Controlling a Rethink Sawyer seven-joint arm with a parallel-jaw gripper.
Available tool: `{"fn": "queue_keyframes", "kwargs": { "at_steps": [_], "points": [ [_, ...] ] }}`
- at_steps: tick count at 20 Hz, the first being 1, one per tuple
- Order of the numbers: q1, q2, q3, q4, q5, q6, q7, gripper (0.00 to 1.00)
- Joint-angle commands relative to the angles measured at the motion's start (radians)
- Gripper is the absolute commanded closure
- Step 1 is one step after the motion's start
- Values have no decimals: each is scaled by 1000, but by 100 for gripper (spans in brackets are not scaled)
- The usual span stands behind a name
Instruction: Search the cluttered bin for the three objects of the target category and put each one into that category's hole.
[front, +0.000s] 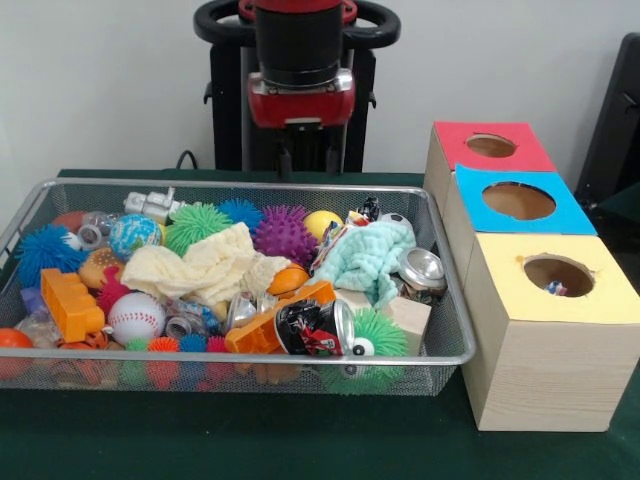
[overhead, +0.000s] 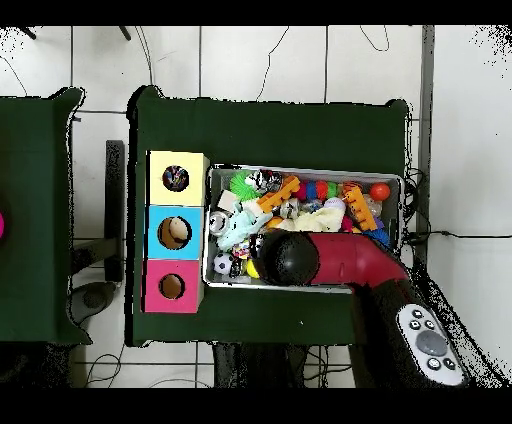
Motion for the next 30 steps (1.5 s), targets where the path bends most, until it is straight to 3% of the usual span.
{"fn": "queue_keyframes", "kwargs": {
  "at_steps": [1,13,16,26,30],
  "points": [
    [60,-20,14,-96,-72,0,15,0],
    [114,-65,-13,-106,-117,-61,20,0],
    [102,-57,0,-101,-129,-107,21,0],
    [94,-10,2,-150,-139,-113,15,0],
    [76,16,-2,-131,-148,-170,24,0]
  ]
}}
